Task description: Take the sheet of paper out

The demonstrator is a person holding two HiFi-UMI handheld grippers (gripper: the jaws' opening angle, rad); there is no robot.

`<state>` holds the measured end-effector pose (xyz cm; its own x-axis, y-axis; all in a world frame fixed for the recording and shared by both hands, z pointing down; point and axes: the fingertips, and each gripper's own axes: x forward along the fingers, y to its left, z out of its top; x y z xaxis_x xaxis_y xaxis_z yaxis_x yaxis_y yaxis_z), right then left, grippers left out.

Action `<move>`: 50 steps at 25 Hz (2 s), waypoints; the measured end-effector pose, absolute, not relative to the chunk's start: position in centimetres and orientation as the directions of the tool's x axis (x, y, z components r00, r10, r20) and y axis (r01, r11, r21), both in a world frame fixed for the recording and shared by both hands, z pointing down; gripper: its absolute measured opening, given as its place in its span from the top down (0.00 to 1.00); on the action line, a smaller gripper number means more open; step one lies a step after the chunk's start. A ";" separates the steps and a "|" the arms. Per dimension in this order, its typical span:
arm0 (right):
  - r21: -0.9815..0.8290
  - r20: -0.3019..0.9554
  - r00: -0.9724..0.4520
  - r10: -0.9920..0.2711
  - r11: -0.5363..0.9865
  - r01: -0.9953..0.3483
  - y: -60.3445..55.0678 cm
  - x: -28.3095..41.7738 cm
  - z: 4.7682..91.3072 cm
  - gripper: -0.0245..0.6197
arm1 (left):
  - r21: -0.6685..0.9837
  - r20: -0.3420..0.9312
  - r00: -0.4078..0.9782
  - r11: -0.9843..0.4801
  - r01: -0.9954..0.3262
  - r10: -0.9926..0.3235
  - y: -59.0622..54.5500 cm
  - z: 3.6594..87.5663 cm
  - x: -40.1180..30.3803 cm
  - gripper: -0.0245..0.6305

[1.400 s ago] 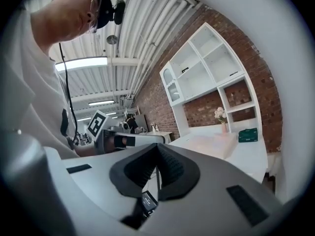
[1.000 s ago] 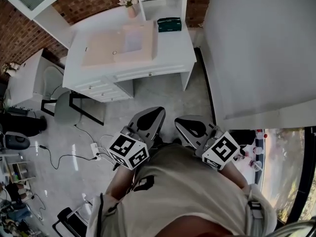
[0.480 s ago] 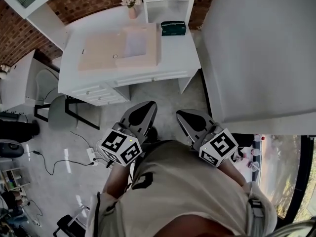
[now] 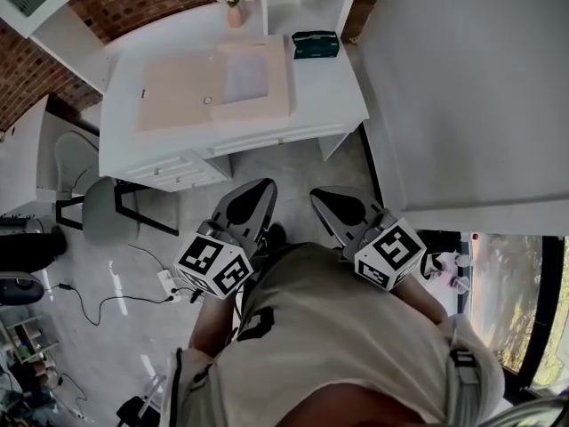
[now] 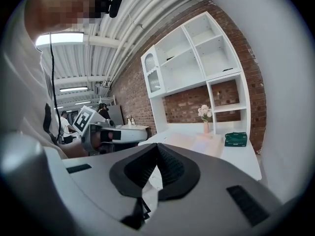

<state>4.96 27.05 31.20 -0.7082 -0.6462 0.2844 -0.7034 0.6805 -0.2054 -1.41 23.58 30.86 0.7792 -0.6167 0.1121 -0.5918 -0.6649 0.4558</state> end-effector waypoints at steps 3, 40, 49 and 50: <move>-0.206 0.300 -0.708 -0.639 0.681 -0.702 26.3 3.4 31.5 0.93 | 0.465 0.112 0.784 -0.665 -0.584 -0.611 23.0 31.1 -2.5 0.94; -0.317 0.263 -0.781 -0.567 0.713 -0.625 11.4 6.2 32.4 0.93 | 0.387 0.232 0.667 -0.562 -0.731 -0.708 9.3 30.6 -1.7 0.94; -0.332 0.270 -0.796 -0.542 0.724 -0.605 8.4 8.9 33.0 0.93 | 0.347 0.305 0.618 -0.520 -0.781 -0.725 5.9 31.3 -1.3 0.94; -0.335 0.274 -0.800 -0.533 0.727 -0.599 8.3 9.1 33.0 0.93 | 0.344 0.317 0.614 -0.516 -0.785 -0.723 5.9 31.4 -1.4 0.94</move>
<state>9.11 8.29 33.03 -0.8003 -0.5332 0.2743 -0.5992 0.7272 -0.3347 -1.44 5.86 31.36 0.6139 -0.7228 0.3171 -0.7848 -0.5156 0.3440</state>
